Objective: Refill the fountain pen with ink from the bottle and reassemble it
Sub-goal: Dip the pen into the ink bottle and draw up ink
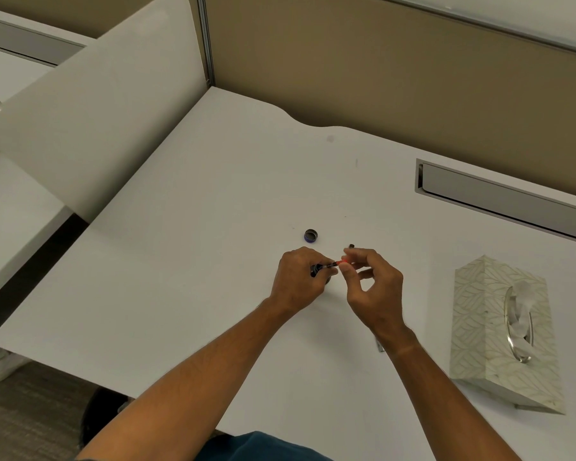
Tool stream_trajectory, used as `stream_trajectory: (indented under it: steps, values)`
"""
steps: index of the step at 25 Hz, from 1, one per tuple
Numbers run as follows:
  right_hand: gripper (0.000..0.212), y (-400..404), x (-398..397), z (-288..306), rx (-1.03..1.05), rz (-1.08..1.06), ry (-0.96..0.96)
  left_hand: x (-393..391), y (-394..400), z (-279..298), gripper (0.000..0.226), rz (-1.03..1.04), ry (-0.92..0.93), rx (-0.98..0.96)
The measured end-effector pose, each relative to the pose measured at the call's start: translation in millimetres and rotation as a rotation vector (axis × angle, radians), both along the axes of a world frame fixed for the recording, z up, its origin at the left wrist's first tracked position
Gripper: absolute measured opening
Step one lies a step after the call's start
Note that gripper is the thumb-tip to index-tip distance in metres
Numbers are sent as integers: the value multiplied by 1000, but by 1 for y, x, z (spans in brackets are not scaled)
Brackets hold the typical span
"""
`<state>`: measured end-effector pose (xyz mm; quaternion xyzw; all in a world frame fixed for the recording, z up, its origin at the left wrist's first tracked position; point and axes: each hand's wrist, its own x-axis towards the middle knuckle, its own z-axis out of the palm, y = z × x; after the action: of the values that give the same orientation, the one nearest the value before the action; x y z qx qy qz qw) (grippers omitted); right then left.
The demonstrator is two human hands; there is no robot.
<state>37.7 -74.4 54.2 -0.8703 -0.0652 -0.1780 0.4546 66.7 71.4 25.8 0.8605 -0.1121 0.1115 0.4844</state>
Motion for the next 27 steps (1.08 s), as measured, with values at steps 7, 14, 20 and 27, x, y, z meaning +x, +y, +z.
stream_trajectory:
  steps: [7, 14, 20, 27]
  values:
    - [5, -1, 3, -2, -62, -27, -26, 1, -1, -1, 15, -10, -3, 12]
    - [18, -1, 2, -3, -71, 22, -40, 2, 0, 1, 13, -12, -20, 8]
    - [13, 0, 3, -2, -46, -16, 14, 2, 1, -2, 13, -19, -12, 20]
    - [6, 1, 5, -3, -91, -28, -25, 1, 1, -2, 13, -18, -8, 10]
